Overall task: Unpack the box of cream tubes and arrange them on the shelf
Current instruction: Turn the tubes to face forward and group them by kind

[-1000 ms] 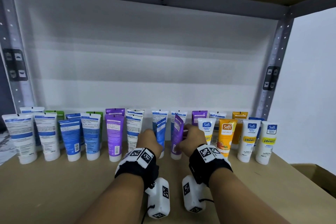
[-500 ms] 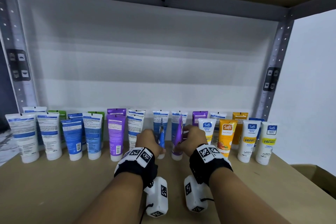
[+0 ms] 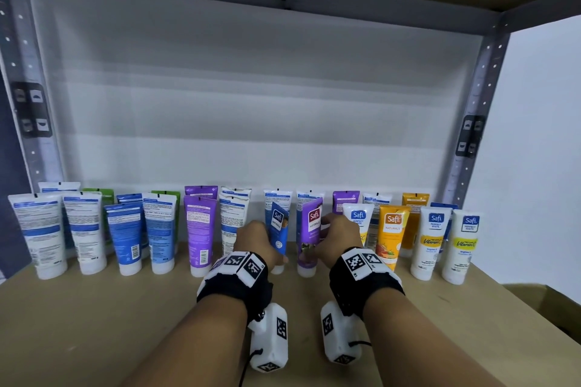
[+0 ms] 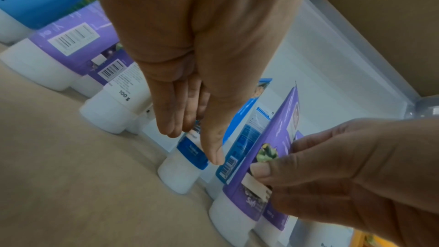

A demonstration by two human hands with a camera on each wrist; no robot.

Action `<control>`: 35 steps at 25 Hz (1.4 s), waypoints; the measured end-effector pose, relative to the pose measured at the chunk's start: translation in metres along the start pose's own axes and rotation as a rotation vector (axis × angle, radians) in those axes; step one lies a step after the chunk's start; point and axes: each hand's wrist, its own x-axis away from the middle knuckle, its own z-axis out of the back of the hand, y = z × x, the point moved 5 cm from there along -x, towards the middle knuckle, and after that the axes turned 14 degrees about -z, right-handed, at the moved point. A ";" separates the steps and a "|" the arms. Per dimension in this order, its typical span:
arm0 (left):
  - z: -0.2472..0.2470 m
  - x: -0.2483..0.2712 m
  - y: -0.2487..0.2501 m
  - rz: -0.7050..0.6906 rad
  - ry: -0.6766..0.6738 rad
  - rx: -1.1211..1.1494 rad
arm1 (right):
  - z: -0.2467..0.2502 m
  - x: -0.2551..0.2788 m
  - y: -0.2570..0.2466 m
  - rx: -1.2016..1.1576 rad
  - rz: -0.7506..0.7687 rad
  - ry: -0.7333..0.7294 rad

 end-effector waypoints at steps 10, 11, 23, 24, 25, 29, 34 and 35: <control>0.003 -0.002 0.001 -0.042 -0.023 -0.058 | 0.003 0.001 0.001 0.073 -0.031 0.019; 0.004 -0.002 0.001 -0.037 -0.023 -0.071 | 0.003 0.001 0.001 0.068 -0.041 0.029; 0.008 -0.006 0.002 -0.002 0.025 -0.093 | 0.003 -0.001 0.000 0.100 -0.073 0.054; 0.008 -0.005 0.003 -0.003 0.027 -0.090 | 0.004 -0.001 -0.001 0.102 -0.079 0.057; 0.008 -0.005 0.004 -0.004 0.030 -0.086 | 0.005 -0.001 -0.001 0.108 -0.086 0.063; 0.006 -0.002 0.007 -0.003 0.033 -0.082 | 0.008 0.002 -0.003 0.137 -0.110 0.091; 0.008 0.001 0.010 0.008 0.024 -0.081 | 0.007 0.004 -0.004 0.159 -0.111 0.076; 0.010 0.003 0.010 0.015 0.017 -0.087 | 0.008 0.006 -0.004 0.165 -0.113 0.065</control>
